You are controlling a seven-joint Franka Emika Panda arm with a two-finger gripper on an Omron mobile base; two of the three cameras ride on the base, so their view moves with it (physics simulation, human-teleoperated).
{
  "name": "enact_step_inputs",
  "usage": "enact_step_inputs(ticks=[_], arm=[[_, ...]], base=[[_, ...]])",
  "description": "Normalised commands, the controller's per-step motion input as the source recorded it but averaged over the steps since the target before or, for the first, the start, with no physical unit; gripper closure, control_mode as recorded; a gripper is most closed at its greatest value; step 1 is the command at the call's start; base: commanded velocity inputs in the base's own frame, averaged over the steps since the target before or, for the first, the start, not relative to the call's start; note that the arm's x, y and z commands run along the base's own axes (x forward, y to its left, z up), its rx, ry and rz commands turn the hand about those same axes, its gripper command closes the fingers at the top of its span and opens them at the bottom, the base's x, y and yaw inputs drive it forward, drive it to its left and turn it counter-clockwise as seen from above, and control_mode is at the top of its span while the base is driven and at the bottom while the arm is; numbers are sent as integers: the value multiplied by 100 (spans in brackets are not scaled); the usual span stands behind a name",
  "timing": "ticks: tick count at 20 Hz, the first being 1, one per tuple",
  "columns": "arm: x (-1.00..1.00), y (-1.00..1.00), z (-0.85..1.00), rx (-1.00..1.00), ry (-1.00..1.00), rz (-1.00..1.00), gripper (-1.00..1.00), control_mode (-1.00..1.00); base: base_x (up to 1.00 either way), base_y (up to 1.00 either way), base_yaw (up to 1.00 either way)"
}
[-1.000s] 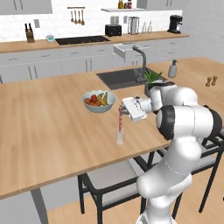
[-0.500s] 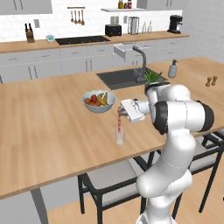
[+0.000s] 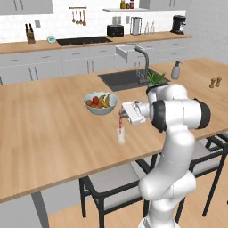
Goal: Take a straw from the drawer in front and place it inside the glass cup on the dining counter.
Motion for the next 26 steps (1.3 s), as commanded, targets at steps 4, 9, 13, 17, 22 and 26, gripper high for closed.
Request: enact_step_inputs(ticks=[4,9,13,17,22,26], arm=[[-39,0,-11,0,-2,0,100,-100],[-30,1,-15,0,0,0,100,-100],[-11,5,-20,0,0,0,100,-100],[1,10,-24,0,0,0,-100,-100],[0,3,-7,0,-3,0,-100,-100],[0,0,7,0,-10,0,-100,-100]], base=[[0,0,0],[0,0,0],[0,0,0],[0,0,0],[0,0,0],[0,0,0]])
